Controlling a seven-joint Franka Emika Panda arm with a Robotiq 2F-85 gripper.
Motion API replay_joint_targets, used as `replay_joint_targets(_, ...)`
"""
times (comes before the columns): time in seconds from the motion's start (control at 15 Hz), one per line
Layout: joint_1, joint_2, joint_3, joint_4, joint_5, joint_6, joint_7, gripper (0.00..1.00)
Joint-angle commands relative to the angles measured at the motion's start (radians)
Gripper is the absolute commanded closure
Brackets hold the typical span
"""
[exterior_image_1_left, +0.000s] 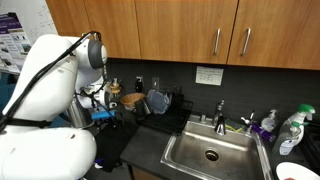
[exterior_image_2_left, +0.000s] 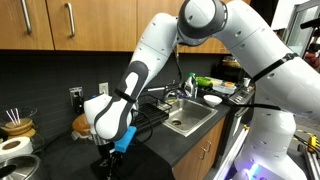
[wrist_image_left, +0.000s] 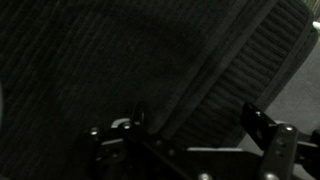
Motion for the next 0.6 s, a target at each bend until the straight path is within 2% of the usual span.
replay_joint_targets(0.0, 0.014, -0.01, -0.007, -0.014, -0.017, 0.015, 0.013, 0.0)
replay_joint_targets(0.4, 0.084, -0.067, -0.038, -0.1, -0.06, 0.09, 0.095, 0.0)
replay_joint_targets(0.47, -0.008, -0.113, -0.016, -0.158, -0.028, 0.125, 0.015, 0.0)
replay_joint_targets(0.53, 0.06, -0.041, -0.024, -0.074, -0.038, 0.086, 0.069, 0.0)
